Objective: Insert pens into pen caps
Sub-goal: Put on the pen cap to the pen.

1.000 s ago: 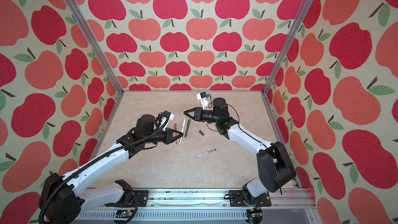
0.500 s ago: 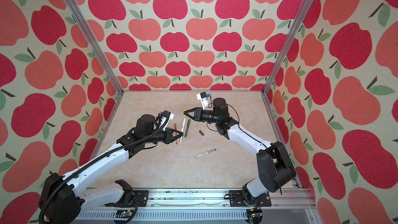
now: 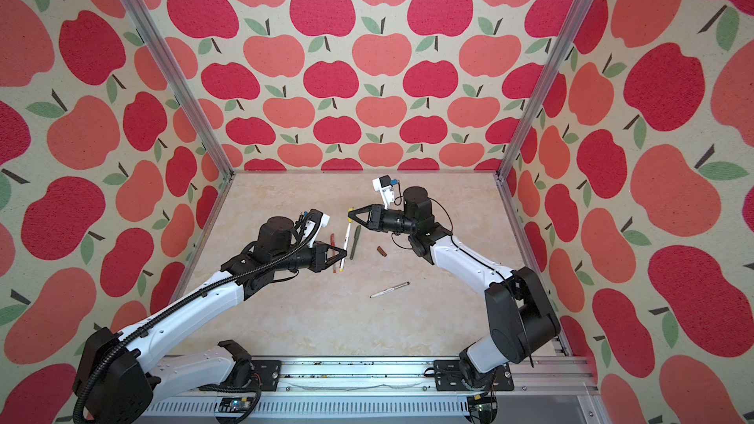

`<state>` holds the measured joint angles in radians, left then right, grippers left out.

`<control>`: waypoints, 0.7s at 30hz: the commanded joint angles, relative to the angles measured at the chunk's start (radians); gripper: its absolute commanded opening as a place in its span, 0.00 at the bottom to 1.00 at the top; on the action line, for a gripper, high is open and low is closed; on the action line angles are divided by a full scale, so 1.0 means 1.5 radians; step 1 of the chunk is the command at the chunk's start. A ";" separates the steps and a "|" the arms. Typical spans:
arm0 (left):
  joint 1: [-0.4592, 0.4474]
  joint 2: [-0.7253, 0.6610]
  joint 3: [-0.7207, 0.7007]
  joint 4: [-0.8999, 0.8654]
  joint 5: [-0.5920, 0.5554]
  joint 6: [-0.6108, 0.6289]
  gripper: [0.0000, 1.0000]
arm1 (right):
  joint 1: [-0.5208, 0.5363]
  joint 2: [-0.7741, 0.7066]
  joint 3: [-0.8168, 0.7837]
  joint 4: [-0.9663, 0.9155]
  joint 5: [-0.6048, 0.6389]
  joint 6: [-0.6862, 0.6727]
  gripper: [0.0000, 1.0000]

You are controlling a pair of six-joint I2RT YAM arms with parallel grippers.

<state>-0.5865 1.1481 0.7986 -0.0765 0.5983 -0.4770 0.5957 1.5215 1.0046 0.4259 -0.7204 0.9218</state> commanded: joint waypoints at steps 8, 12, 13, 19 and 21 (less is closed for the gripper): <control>0.005 -0.002 0.013 0.016 -0.010 0.008 0.00 | 0.009 -0.011 -0.001 0.009 -0.019 0.008 0.00; 0.005 -0.002 0.013 0.018 -0.011 0.007 0.00 | 0.014 -0.010 -0.004 0.008 -0.019 0.007 0.00; 0.005 -0.002 0.013 0.018 -0.011 0.006 0.00 | 0.015 -0.010 -0.006 0.009 -0.019 0.008 0.00; 0.006 -0.007 0.009 0.018 -0.019 0.004 0.00 | 0.020 -0.013 -0.015 0.009 -0.015 0.007 0.00; 0.005 -0.011 0.007 0.021 -0.026 0.003 0.00 | 0.021 -0.018 -0.021 0.010 -0.012 0.005 0.00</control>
<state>-0.5831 1.1477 0.7986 -0.0689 0.5831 -0.4778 0.6155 1.5204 0.9913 0.4274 -0.7273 0.9253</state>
